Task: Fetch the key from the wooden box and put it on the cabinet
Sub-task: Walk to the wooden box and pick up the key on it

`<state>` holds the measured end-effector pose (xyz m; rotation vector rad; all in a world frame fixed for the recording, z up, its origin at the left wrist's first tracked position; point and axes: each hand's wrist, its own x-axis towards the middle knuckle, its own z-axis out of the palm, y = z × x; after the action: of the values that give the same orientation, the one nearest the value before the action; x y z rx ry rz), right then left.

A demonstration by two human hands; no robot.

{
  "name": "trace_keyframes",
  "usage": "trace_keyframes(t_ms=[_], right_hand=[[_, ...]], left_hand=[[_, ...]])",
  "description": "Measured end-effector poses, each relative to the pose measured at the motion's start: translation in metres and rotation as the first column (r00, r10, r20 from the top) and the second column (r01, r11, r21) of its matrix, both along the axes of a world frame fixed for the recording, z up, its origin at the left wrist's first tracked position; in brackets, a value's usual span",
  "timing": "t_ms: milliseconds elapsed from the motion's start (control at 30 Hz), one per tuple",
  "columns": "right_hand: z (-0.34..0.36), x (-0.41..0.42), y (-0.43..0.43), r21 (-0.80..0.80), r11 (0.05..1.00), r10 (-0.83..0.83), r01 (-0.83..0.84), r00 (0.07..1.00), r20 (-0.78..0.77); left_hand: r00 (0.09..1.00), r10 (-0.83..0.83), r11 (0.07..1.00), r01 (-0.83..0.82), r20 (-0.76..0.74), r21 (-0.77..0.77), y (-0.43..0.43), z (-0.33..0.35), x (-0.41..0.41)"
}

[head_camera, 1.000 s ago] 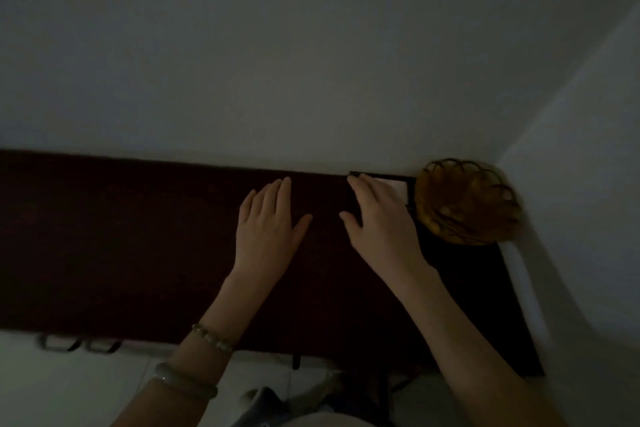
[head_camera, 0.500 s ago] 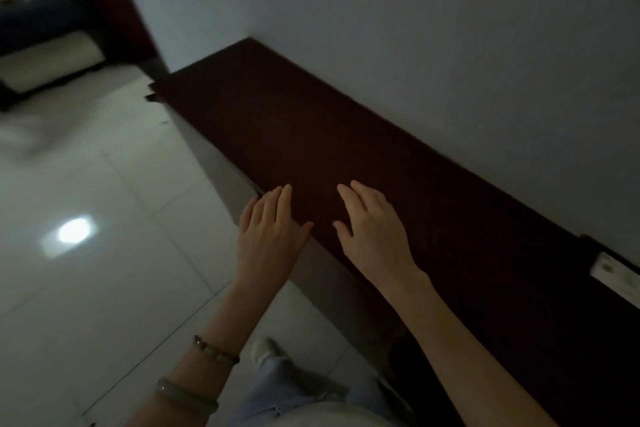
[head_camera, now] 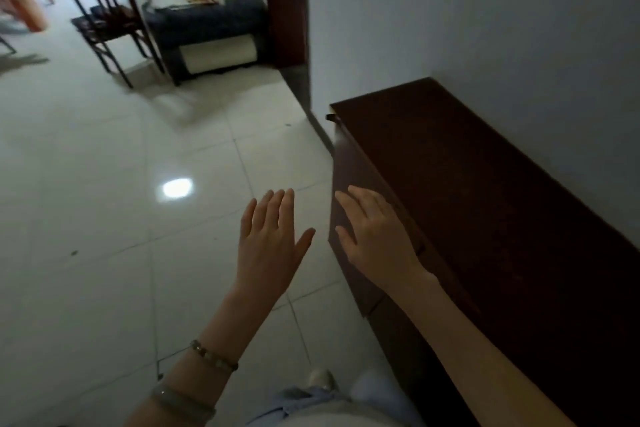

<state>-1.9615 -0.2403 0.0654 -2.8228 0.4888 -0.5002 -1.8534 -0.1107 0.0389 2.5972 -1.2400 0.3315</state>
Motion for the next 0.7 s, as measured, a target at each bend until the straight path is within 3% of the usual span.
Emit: trace_keyframes(t_ms=[300, 700], right_hand=[[-0.005, 0.143, 0.029, -0.070, 0.940, 0.332, -0.333, 0.943, -0.034], [-0.023, 0.362, 0.047, -0.039, 0.779, 0.618, -0.626, 0.777, -0.118]], left_hand=[[0.938, 0.347, 0.937, -0.348, -0.015, -0.026, 0.057, -0.002, 0.089], [0.727, 0.686, 0.725, -0.685, 0.010, 0.078, 0.081, -0.011, 0.242]])
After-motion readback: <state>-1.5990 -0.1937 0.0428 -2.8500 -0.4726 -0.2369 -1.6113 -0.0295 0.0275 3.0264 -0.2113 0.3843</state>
